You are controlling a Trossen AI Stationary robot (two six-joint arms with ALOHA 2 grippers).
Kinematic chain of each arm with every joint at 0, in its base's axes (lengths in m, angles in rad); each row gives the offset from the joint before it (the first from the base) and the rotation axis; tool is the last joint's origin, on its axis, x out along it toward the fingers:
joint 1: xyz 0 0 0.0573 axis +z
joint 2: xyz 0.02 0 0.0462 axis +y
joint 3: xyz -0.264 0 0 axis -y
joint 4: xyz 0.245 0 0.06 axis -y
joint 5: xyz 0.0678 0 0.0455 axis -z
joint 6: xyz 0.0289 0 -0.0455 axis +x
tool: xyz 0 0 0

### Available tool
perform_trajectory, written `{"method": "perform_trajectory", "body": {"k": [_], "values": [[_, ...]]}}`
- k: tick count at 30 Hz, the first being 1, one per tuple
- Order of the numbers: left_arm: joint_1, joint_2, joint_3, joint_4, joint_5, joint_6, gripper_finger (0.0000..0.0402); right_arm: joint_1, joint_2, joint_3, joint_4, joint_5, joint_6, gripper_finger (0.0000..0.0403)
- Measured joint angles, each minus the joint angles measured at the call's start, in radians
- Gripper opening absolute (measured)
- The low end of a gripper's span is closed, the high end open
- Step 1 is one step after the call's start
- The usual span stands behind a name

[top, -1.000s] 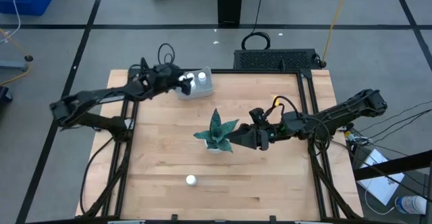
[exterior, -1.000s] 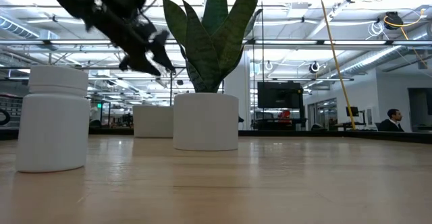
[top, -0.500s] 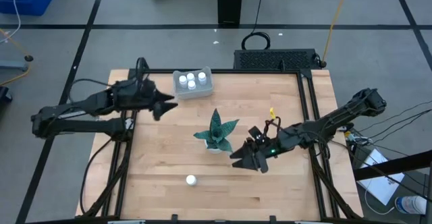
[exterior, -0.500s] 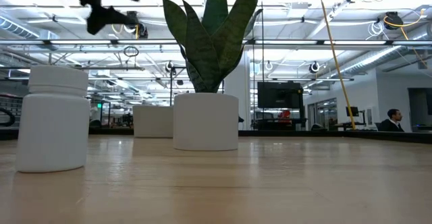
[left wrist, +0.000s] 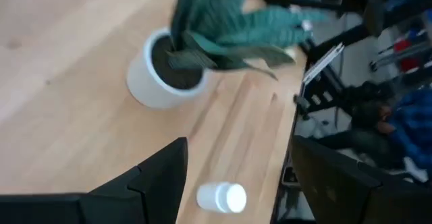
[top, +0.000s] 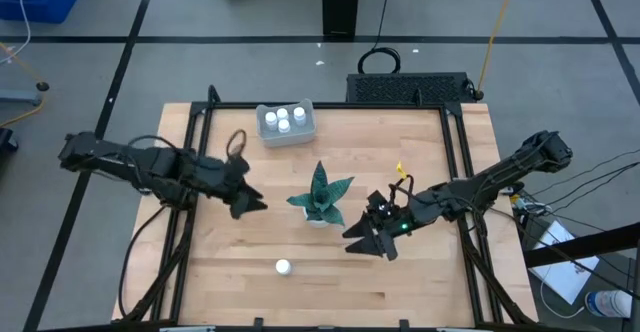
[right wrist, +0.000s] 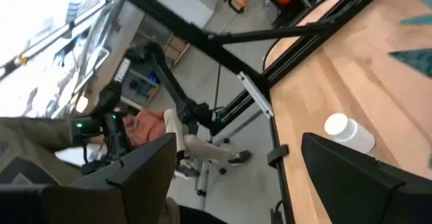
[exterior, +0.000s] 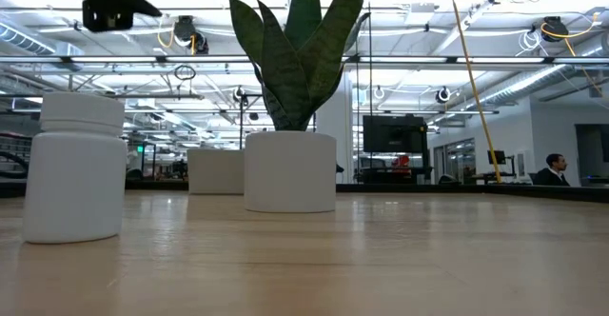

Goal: Pick and place pill bottles into a basket
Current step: Put the white medicine bottle into the gray bin

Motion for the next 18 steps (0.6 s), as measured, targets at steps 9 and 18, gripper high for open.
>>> {"method": "perform_trajectory", "body": {"k": [9,18], "values": [[-0.176,0.318,0.223,-0.152,-0.085,-0.037,0.0264,0.024,-0.01,0.0,-0.022,0.031,-0.119,0.0306],[-0.212,0.458,0.309,-0.151,-0.099,-0.091,0.0264,0.071,-0.133,0.0,-0.327,0.133,-0.371,0.0097]]}}
